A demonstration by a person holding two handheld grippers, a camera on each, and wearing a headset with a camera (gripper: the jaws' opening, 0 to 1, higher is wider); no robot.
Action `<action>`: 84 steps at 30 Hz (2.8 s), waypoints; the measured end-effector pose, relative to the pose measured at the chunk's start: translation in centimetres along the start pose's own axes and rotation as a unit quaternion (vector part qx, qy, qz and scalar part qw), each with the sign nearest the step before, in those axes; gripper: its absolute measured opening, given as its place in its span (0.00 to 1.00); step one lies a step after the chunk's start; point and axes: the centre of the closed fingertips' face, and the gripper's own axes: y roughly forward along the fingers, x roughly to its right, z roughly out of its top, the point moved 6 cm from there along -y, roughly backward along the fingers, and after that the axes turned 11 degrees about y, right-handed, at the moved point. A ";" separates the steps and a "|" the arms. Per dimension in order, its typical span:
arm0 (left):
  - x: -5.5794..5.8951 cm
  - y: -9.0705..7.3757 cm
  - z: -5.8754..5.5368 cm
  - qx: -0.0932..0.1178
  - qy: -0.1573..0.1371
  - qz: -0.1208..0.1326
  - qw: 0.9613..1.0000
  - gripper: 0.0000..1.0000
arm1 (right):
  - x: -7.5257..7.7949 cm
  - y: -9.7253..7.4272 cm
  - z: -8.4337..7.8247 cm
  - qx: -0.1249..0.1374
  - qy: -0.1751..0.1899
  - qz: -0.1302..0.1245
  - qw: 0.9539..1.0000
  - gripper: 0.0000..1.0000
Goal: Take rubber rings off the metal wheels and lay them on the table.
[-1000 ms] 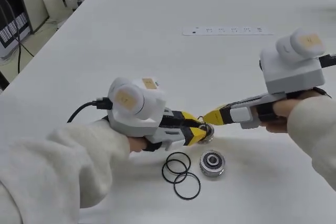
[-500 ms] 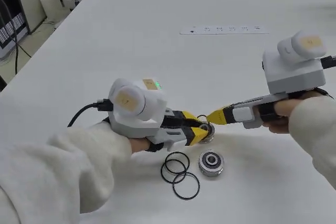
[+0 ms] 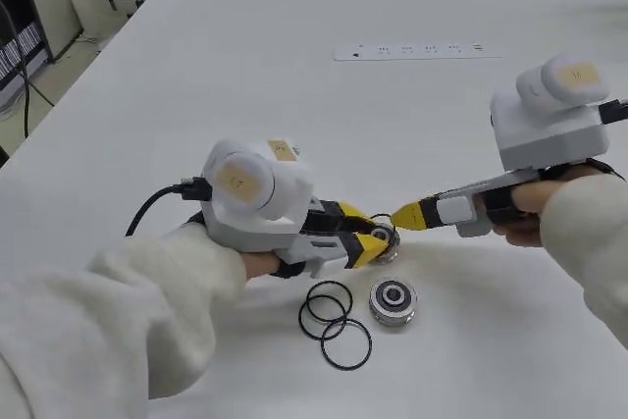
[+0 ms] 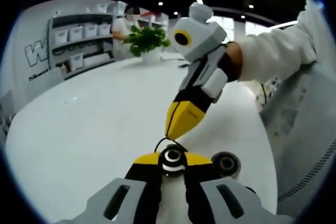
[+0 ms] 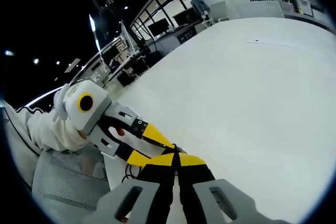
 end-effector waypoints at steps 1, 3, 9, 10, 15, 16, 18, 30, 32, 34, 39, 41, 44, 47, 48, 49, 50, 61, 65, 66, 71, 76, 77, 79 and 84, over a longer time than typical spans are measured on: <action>0.0 0.0 0.1 0.000 0.000 0.001 1.000 0.17 | 0.0 0.0 0.0 0.000 0.000 0.000 1.000 0.00; -0.1 -0.1 0.2 0.002 0.001 0.003 1.000 0.18 | -0.1 -0.1 0.1 0.002 -0.001 0.000 1.000 0.00; -0.4 -0.5 1.1 0.009 0.008 0.009 1.000 0.29 | 0.1 -0.4 0.4 0.009 0.004 -0.001 1.000 0.00; -0.6 -0.6 1.3 0.011 0.006 0.013 1.000 0.30 | 0.1 -0.4 0.4 0.010 0.005 -0.001 1.000 0.00; -0.7 -1.1 2.1 0.017 0.017 0.015 1.000 0.32 | -0.2 -0.5 0.7 0.014 0.002 0.003 1.000 0.00; -0.7 -1.3 2.3 0.018 0.018 0.015 1.000 0.34 | -0.3 -0.6 0.8 0.017 0.001 0.003 1.000 0.00; -0.8 -1.5 2.6 0.022 0.020 0.018 0.999 0.37 | -0.4 -0.8 1.1 0.025 0.002 0.006 1.000 0.00; -0.4 -3.2 4.5 0.021 0.062 0.017 0.998 0.55 | -1.0 -1.9 2.4 0.058 0.010 0.018 0.998 0.00; -0.6 -3.7 4.8 0.022 0.069 0.019 0.997 0.56 | -1.3 -2.0 2.6 0.063 0.007 0.022 0.998 0.00; -0.7 -4.1 5.0 0.024 0.070 0.020 0.997 0.56 | -1.5 -2.0 2.7 0.064 0.006 0.025 0.998 0.00; -1.2 -5.4 5.4 0.026 0.073 0.022 0.997 0.62 | -2.0 -2.0 2.9 0.065 0.002 0.033 0.997 0.00; -1.4 -6.1 5.5 0.030 0.071 0.026 0.997 0.63 | -2.2 -2.0 2.9 0.065 0.000 0.036 0.997 0.00; -1.7 -7.0 5.6 0.035 0.066 0.034 0.997 0.69 | -2.6 -2.0 3.0 0.065 -0.003 0.040 0.997 0.00; -1.8 -8.0 5.5 0.036 0.065 0.044 0.996 0.76 | -2.9 -2.0 3.1 0.065 -0.005 0.044 0.997 0.00; -1.9 -8.2 5.5 0.036 0.065 0.046 0.996 0.77 | -3.0 -2.0 3.1 0.065 -0.006 0.045 0.997 0.00; -2.0 -8.6 5.4 0.036 0.064 0.049 0.996 0.78 | -3.1 -2.0 3.1 0.065 -0.007 0.046 0.997 0.00; -2.0 -8.9 5.4 0.036 0.063 0.051 0.996 0.78 | -3.2 -2.0 3.2 0.066 -0.008 0.048 0.997 0.00; -0.8 -12.5 4.7 0.068 0.032 0.083 0.994 0.90 | -4.8 -1.6 3.3 0.061 -0.019 0.069 0.996 0.00; 0.1 -12.7 3.9 0.053 0.035 0.071 0.995 0.92 | -5.3 -1.3 3.1 0.054 -0.023 0.075 0.995 0.00; 0.4 -12.8 3.7 0.048 0.036 0.068 0.996 0.93 | -5.4 -1.3 3.0 0.052 -0.025 0.076 0.995 0.00; 2.1 -13.3 2.3 0.042 0.024 0.049 0.998 0.97 | -5.9 -1.1 2.9 0.046 -0.029 0.084 0.995 0.00; 2.6 -13.4 1.8 0.033 0.022 0.039 0.998 1.00 | -6.6 -0.7 2.7 0.035 -0.033 0.093 0.994 0.00; 2.6 -13.3 1.7 0.033 0.020 0.036 0.999 1.00 | -6.6 -0.7 2.6 0.034 -0.033 0.094 0.994 0.00; 2.7 -13.3 1.6 0.030 0.017 0.034 0.999 1.00 | -6.9 -0.5 2.4 0.028 -0.034 0.098 0.994 0.00; 3.0 -13.1 0.8 0.015 0.011 0.025 1.000 1.00 | -7.6 0.2 1.8 0.009 -0.040 0.106 0.993 0.00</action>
